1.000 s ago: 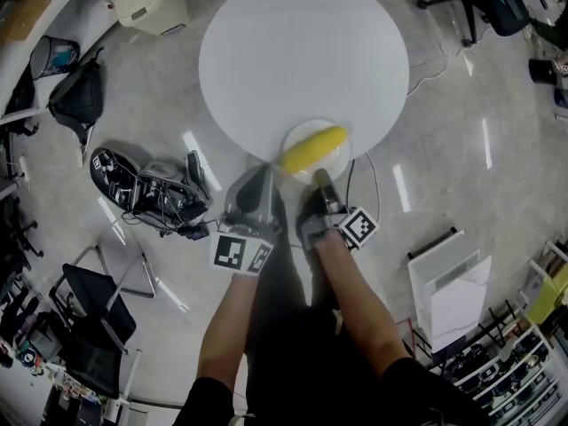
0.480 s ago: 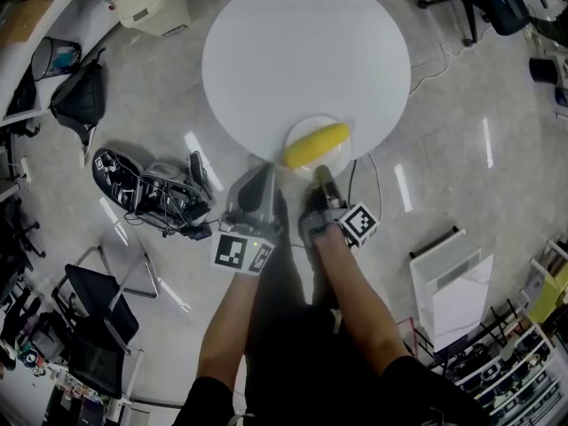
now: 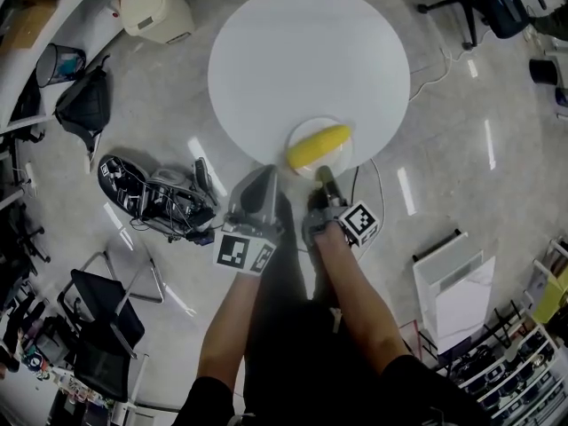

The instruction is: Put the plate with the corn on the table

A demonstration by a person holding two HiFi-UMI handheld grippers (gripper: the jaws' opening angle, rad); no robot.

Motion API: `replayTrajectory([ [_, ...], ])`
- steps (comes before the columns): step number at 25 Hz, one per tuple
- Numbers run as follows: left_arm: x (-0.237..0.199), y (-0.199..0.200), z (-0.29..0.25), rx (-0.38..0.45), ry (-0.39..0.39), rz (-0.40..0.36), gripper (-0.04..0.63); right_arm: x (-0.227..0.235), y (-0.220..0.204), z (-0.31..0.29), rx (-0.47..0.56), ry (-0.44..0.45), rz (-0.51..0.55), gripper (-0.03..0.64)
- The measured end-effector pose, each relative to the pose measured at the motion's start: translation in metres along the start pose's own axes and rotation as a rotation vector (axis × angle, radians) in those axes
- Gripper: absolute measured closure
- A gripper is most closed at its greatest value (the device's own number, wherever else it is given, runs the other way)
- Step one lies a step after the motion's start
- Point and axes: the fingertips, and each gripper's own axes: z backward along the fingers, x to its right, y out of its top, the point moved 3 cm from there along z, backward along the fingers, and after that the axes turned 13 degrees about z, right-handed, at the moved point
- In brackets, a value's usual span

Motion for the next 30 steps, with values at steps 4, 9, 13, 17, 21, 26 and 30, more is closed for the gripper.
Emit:
replayTrajectory([
  [4, 0.002, 0.008, -0.008, -0.006, -0.011, -0.003, 0.591, -0.006, 0.006, -0.006, 0.007, -0.017, -0.002, 0.455],
  [9, -0.003, 0.018, -0.018, -0.017, -0.029, -0.008, 0.591, -0.013, 0.009, -0.019, 0.027, -0.026, -0.007, 0.441],
  [13, -0.009, 0.022, -0.02, -0.028, -0.036, -0.009, 0.591, -0.017, 0.009, -0.025, 0.039, -0.012, 0.002, 0.426],
  [17, -0.012, 0.025, -0.022, -0.033, -0.041, -0.007, 0.591, -0.018, 0.01, -0.027, 0.043, -0.032, 0.013, 0.413],
  [21, -0.014, 0.027, -0.023, -0.038, -0.053, -0.012, 0.591, -0.016, 0.009, -0.026, 0.046, -0.068, 0.009, 0.402],
  [26, -0.013, 0.026, -0.023, -0.039, -0.062, -0.012, 0.591, -0.015, 0.009, -0.025, 0.045, -0.077, 0.022, 0.386],
  [30, -0.014, 0.024, -0.025, -0.048, -0.073, -0.011, 0.591, -0.014, 0.008, -0.026, 0.051, -0.1, 0.031, 0.38],
])
